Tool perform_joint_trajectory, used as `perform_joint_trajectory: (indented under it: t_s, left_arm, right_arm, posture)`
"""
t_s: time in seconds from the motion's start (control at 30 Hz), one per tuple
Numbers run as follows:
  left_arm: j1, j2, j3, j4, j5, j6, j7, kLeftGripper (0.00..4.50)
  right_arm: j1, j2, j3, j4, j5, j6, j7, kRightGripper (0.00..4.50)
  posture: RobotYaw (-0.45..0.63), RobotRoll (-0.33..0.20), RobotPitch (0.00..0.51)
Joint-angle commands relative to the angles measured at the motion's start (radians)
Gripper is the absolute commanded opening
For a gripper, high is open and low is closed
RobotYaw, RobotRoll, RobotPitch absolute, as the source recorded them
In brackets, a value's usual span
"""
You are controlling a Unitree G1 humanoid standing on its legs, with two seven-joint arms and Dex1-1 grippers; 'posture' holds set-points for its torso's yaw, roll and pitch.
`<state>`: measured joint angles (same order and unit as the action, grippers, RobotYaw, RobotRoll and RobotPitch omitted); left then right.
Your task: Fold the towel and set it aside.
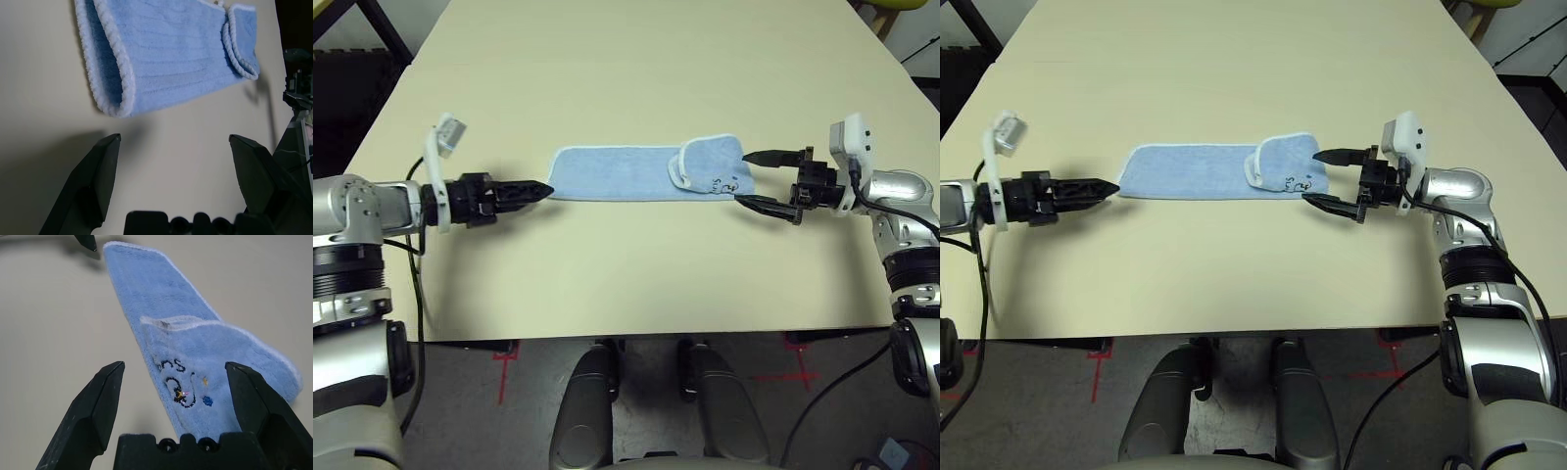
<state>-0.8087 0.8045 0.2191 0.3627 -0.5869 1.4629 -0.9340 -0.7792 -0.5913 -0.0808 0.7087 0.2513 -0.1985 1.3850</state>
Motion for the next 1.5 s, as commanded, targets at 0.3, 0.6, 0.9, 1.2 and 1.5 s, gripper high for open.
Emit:
perform_joint_trajectory:
  t_s: [0.3, 0.6, 0.9, 1.2, 1.5]
  left_arm:
    - [-0.049, -0.048, 0.041, 0.16, 0.012, -0.025, 0.115, 4.5]
    - [-0.082, -0.097, 0.101, 0.22, 0.003, -0.067, 0.199, 4.5]
    - [-0.084, -0.105, 0.09, 0.22, -0.01, -0.045, 0.19, 3.62]
    - [-0.101, -0.142, 0.123, 0.252, -0.004, -0.05, 0.222, 0.5]
    - [-0.139, -0.137, 0.161, 0.316, -0.004, -0.081, 0.252, 0.04]
  right_arm:
    - [-0.01, 0.0, 0.02, -0.02, -0.002, -0.007, 0.002, 4.45]
    - [-0.013, -0.005, 0.03, -0.016, -0.003, -0.013, -0.003, 4.45]
    - [-0.018, -0.016, 0.028, -0.012, -0.006, -0.02, -0.008, 4.5]
    - [-0.015, -0.019, 0.031, -0.012, -0.01, -0.028, -0.015, 4.5]
    - [-0.013, -0.02, 0.033, -0.006, -0.013, -0.033, -0.015, 4.5]
  posture:
    - [0.01, 0.0, 0.232]
    - [0.01, 0.0, 0.231]
    - [0.0, 0.0, 0.222]
    - [-0.01, 0.0, 0.216]
    - [0.0, 0.0, 0.217]
